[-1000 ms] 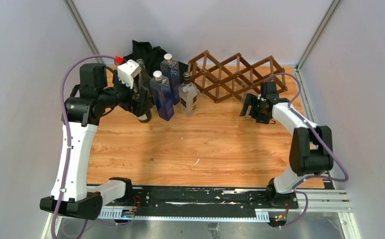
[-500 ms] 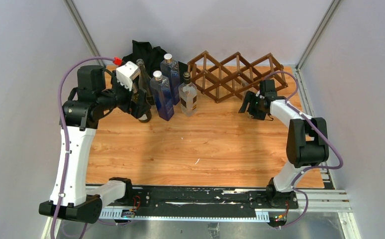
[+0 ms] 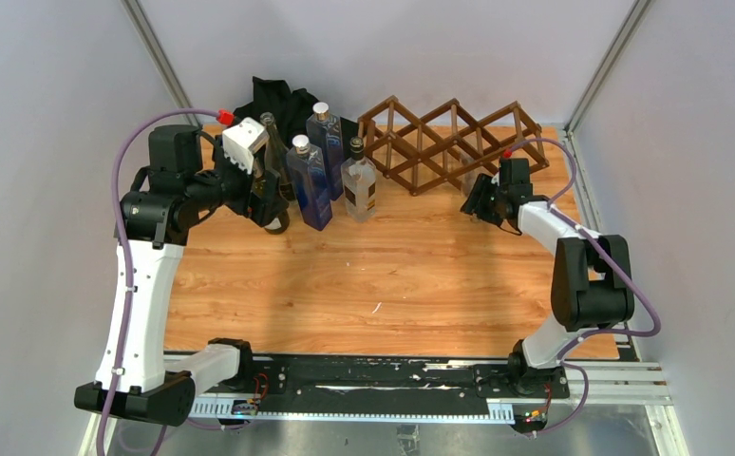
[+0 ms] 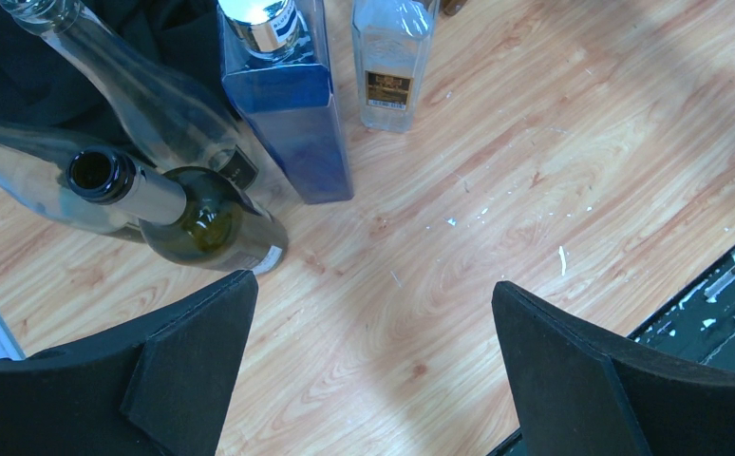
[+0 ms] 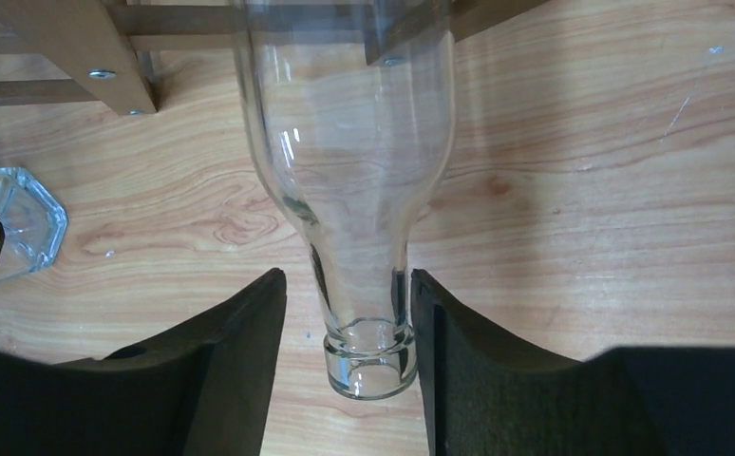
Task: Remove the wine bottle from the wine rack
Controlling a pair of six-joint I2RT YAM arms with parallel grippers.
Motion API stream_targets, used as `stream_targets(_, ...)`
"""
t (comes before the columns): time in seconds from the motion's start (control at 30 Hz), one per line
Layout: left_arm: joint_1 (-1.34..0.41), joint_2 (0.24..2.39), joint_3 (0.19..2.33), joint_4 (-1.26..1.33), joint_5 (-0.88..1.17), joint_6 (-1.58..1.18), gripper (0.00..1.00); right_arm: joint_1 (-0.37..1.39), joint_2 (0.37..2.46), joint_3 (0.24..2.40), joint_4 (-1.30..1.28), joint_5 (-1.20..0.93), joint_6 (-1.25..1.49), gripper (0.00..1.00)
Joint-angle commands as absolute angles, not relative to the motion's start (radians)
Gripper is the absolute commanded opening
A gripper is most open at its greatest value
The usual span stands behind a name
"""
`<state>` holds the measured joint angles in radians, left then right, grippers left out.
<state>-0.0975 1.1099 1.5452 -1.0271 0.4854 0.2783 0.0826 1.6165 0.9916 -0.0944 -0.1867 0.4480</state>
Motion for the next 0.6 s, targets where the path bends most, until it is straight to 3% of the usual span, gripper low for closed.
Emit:
stream_targets(0.0,-0.092,1.103,1.543,-1.025,0.475,0.290,1.00,0.076,1.600,0.957,-0.016,-0.174,0.435,0.53)
stream_targets(0.27,-0.092,1.104,1.550,-1.025,0.482,0.287,1.00,0.087,1.599,0.919,-0.009,-0.175,0.434,0.41)
stream_targets(0.37,-0.092,1.104,1.544,-1.024,0.488,0.287,1.00,0.095,1.579,0.893,0.019,-0.171,0.431,0.28)
stream_targets(0.5,-0.092,1.106,1.538,-1.025,0.500,0.284,1.00,0.103,1.535,0.841,0.038,-0.164,0.434,0.02)
stream_targets(0.57,-0.092,1.108,1.534,-1.025,0.514,0.279,1.00,0.104,1.494,0.810,0.042,-0.159,0.433,0.00)
